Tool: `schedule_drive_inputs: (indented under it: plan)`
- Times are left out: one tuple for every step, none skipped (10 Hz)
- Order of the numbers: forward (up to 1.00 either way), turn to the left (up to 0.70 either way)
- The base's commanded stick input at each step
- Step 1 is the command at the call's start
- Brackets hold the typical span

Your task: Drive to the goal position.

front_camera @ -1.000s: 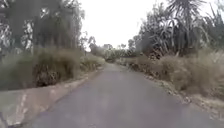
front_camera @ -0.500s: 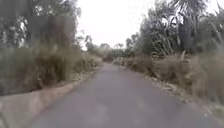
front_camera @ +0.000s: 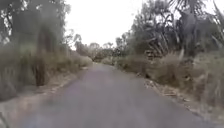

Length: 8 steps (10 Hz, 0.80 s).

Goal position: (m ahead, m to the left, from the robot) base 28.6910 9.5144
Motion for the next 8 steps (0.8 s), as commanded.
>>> schedule_drive_inputs:
  plan:
    - [1.00, 0.00]
    - [1.00, 0.00]
    - [1.00, 0.00]
    - [1.00, 0.00]
    - [1.00, 0.00]
    - [1.00, 0.00]
    - [1.00, 0.00]
    - [1.00, 0.00]
